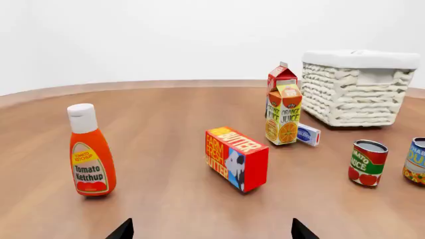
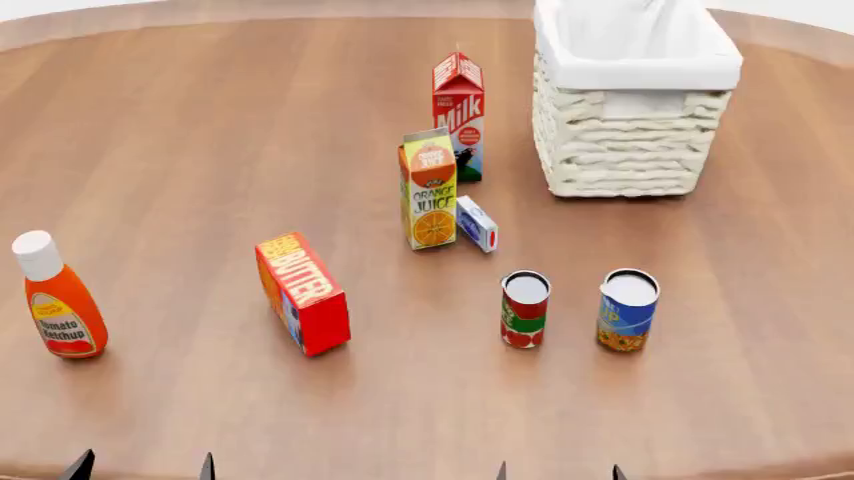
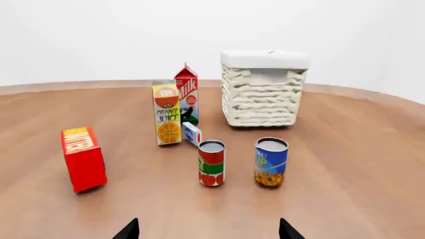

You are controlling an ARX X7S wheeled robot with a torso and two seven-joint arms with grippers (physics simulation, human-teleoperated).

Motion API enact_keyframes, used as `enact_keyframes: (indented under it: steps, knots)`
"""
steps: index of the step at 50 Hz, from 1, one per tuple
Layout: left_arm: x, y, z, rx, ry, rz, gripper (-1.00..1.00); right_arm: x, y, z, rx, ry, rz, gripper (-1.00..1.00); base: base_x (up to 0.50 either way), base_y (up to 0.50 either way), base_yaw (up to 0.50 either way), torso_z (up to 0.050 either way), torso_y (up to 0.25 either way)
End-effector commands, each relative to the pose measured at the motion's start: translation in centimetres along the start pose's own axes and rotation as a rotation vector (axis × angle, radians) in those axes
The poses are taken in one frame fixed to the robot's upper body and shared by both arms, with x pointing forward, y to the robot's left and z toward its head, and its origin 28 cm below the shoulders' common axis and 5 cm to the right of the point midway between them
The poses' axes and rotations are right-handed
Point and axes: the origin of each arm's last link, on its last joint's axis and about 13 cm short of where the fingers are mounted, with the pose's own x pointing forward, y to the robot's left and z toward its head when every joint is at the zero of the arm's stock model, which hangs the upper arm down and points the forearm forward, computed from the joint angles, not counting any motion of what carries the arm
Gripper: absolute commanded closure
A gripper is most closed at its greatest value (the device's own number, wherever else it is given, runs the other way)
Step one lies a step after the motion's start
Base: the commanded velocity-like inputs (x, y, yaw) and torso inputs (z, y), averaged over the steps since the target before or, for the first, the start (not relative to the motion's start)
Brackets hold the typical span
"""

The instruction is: Pick up the tomato sauce, and put it in the basket.

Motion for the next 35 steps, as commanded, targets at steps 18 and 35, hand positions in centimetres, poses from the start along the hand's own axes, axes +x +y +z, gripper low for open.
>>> enact_keyframes:
  steps: [18, 35]
  knots:
    - [-5.0, -0.4, 9.0, 0.017, -0.321, 0.037, -1.0, -5.6, 0.2, 10.2, 0.091, -0.375, 0.031, -1.0, 0.0, 0.0, 0.0, 0.0, 0.0]
    - [-7.2, -0.8, 11.5, 0.042, -0.407, 0.008, -1.0, -7.3, -0.4, 12.9, 0.143, -0.465, 0.014, -1.0, 0.32, 0.0, 0.0, 0.0, 0.0]
